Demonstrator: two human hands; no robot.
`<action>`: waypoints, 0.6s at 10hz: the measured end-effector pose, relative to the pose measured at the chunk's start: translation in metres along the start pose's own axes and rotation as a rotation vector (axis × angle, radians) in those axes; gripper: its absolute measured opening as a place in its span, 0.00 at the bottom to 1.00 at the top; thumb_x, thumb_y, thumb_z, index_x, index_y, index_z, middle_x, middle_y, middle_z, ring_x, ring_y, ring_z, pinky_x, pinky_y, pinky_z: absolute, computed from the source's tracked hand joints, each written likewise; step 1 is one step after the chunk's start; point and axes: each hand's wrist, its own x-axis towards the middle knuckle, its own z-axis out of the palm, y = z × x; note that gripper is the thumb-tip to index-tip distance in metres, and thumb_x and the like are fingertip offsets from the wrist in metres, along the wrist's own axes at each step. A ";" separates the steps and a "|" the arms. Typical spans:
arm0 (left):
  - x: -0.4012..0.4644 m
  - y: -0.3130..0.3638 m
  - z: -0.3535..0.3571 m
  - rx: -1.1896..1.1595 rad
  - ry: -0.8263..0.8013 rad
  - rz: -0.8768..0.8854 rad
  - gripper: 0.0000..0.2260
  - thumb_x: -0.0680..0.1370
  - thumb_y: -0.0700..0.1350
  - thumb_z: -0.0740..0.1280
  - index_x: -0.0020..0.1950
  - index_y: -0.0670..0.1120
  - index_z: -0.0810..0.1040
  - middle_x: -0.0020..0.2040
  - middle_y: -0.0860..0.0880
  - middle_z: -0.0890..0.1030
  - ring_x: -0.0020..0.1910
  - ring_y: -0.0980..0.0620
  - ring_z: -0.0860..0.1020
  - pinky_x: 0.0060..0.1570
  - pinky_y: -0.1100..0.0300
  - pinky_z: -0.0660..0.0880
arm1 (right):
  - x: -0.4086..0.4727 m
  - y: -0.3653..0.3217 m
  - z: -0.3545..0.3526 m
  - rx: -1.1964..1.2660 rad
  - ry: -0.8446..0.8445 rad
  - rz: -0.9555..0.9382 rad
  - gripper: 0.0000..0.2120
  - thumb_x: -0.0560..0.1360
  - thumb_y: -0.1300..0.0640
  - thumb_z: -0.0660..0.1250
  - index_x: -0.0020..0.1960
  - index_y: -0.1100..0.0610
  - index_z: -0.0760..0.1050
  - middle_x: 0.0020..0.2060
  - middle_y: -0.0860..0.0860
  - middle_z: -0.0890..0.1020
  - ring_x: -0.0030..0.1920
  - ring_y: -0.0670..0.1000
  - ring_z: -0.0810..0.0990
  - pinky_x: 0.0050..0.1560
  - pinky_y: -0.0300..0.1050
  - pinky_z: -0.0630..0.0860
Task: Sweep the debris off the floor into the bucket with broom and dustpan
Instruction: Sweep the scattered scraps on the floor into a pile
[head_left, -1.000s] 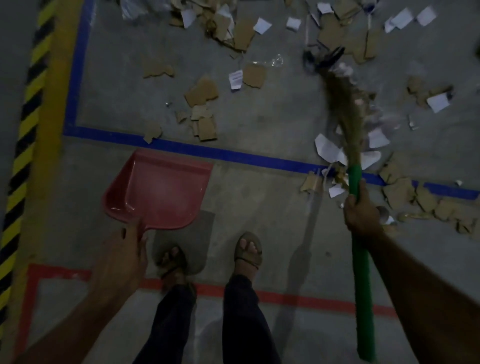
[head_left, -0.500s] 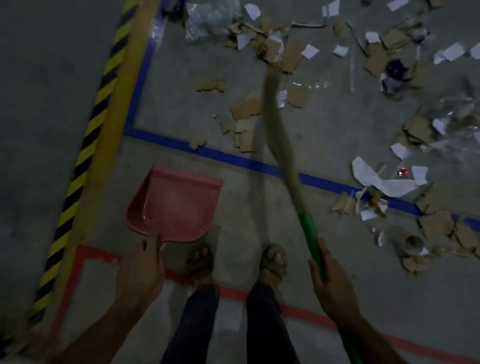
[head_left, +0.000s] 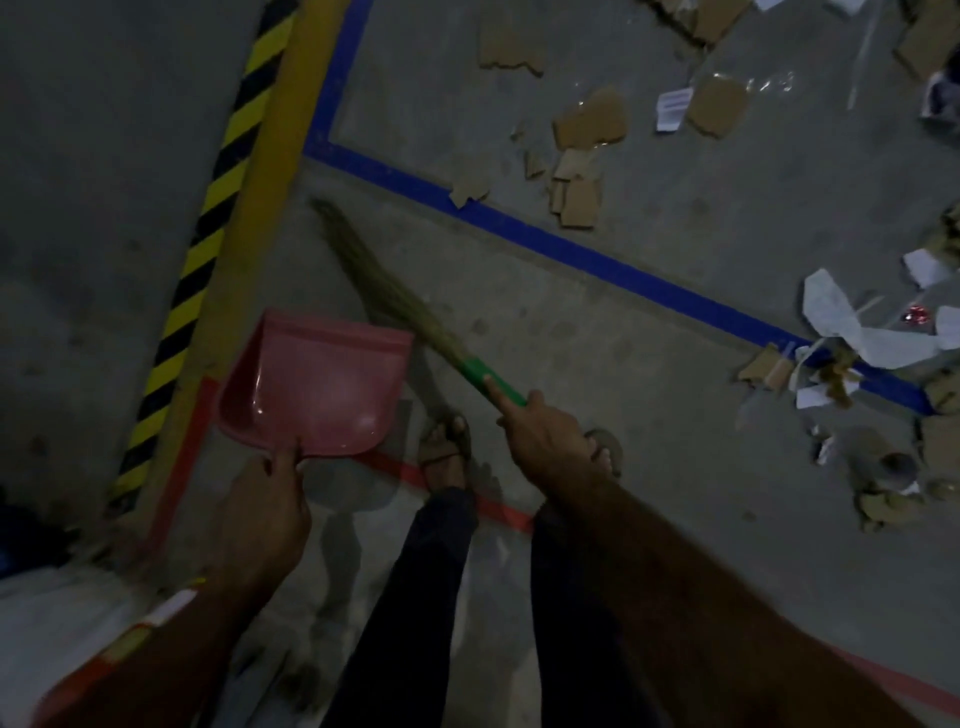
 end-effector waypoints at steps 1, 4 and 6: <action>0.005 -0.001 0.007 -0.038 -0.002 0.045 0.26 0.75 0.36 0.66 0.73 0.42 0.67 0.54 0.33 0.76 0.47 0.34 0.77 0.43 0.46 0.75 | 0.009 -0.005 -0.005 -0.056 -0.005 0.073 0.31 0.83 0.56 0.54 0.80 0.42 0.43 0.55 0.61 0.72 0.46 0.62 0.78 0.39 0.51 0.68; 0.029 0.005 0.012 -0.078 0.160 0.118 0.18 0.78 0.37 0.64 0.67 0.43 0.69 0.47 0.37 0.73 0.40 0.34 0.76 0.38 0.43 0.74 | 0.019 0.040 -0.024 0.111 0.042 0.416 0.26 0.82 0.49 0.52 0.78 0.38 0.49 0.55 0.59 0.71 0.39 0.57 0.74 0.40 0.50 0.74; 0.065 0.013 -0.016 -0.067 0.214 0.263 0.12 0.78 0.41 0.63 0.62 0.44 0.70 0.46 0.38 0.73 0.39 0.34 0.77 0.35 0.44 0.74 | 0.001 0.121 -0.066 0.304 0.184 0.603 0.31 0.82 0.51 0.55 0.81 0.47 0.45 0.49 0.60 0.77 0.35 0.53 0.75 0.36 0.45 0.70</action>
